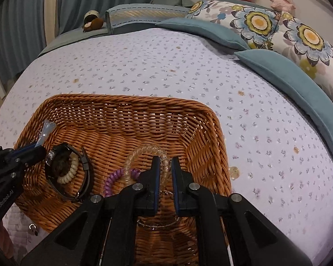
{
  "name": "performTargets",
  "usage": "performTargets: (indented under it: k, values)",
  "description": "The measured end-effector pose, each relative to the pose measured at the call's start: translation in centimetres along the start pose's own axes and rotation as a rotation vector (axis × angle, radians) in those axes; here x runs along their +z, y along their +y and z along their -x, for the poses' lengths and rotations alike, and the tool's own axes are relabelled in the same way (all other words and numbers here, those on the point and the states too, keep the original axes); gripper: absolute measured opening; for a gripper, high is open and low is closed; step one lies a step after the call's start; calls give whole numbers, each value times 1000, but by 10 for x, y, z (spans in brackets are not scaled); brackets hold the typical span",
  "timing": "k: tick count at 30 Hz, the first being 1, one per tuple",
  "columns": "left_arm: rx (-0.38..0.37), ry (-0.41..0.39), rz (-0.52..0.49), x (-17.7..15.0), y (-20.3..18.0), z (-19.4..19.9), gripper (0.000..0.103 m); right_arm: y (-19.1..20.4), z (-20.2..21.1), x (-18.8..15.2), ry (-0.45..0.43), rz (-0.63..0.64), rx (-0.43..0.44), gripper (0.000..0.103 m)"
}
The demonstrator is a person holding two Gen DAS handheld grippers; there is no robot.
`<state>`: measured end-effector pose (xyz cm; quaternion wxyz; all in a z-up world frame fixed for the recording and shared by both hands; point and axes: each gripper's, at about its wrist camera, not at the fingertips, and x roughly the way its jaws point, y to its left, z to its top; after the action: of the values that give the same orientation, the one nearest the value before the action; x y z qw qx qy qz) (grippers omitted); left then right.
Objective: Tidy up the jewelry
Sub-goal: 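Open both tools to drop the claw clip and bead bracelet into the basket, then move the left tool to the silver snap hair clip while the right tool moves to the red cord bracelet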
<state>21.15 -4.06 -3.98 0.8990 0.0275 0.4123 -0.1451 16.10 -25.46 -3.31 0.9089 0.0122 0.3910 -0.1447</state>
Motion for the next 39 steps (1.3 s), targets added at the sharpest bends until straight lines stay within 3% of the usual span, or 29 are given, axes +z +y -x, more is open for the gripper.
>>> performTargets:
  k: [1,3,4,5,12,22,29,33,39]
  values:
    - [3,-11,-5,0,-2,3,11,0,2,0,-2,-4,6,18]
    - [8,-24,-17,0,-5,10,27,-3,8,-1,-10,-12,0,40]
    - [9,-37,-20,0,-7,15,44,-4,11,-1,-18,-12,4,41]
    - [10,-54,-22,0,-8,22,53,-4,16,-1,-24,-11,9,42]
    - [-26,-133,-43,-4,-21,79,54,3,64,-10,-73,0,22,42]
    - [-87,-229,2,-49,-41,169,54,15,152,-62,-153,49,35,42]
    - [-75,-318,6,-86,-52,216,54,11,204,-95,-284,25,28,42]
    - [-48,-318,-31,-99,-58,230,54,9,215,-109,-276,30,30,42]
    - [-55,-277,55,-139,-30,243,54,-9,215,-146,-223,-9,75,42]
